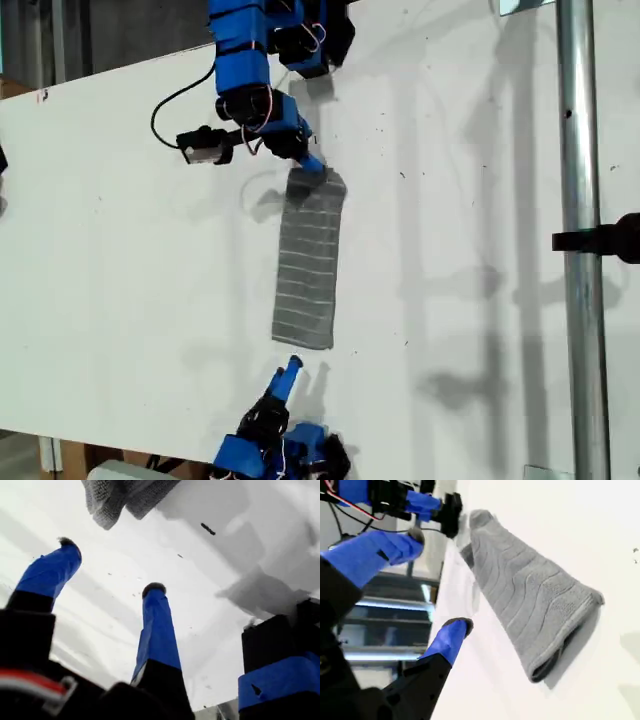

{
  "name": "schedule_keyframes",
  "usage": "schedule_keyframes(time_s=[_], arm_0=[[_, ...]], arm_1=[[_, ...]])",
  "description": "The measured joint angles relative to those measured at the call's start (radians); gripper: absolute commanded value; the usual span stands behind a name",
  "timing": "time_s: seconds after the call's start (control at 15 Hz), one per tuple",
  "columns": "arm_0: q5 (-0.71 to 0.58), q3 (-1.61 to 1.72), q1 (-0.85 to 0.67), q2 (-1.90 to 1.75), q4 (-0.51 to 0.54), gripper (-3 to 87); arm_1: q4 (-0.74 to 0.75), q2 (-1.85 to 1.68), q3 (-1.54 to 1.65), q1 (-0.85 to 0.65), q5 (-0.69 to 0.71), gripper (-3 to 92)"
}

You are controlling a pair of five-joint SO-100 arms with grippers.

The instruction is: Grasp corners of a towel and fold twice.

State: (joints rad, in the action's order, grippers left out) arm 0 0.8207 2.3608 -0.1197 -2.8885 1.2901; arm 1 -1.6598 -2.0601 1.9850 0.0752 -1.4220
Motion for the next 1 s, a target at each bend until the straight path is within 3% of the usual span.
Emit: schedule_keyframes(time_s=[0.13,0.2,0.4,0.47,0.67,1.0], arm_0=[[0.064,0.256,0.123,-0.308,-0.121,17.2],[0.101,0.379,0.179,-0.459,-0.129,17.7],[0.133,0.492,0.259,-0.572,-0.124,17.4],[0.14,0.517,0.261,-0.578,-0.123,17.3],[0.149,0.535,0.261,-0.58,-0.121,17.3],[0.181,0.577,0.268,-0.58,-0.123,17.3]], arm_1=[[0.178,-0.416,0.383,0.089,-0.187,23.7],[0.206,-0.664,0.586,0.141,-0.276,23.8],[0.245,-1.123,0.891,0.11,-0.319,37.8],[0.252,-1.167,0.908,0.051,-0.29,37.7],[0.382,-1.131,0.913,-0.107,-0.129,35.7],[0.997,-0.278,0.822,-0.149,-0.091,34.5]])
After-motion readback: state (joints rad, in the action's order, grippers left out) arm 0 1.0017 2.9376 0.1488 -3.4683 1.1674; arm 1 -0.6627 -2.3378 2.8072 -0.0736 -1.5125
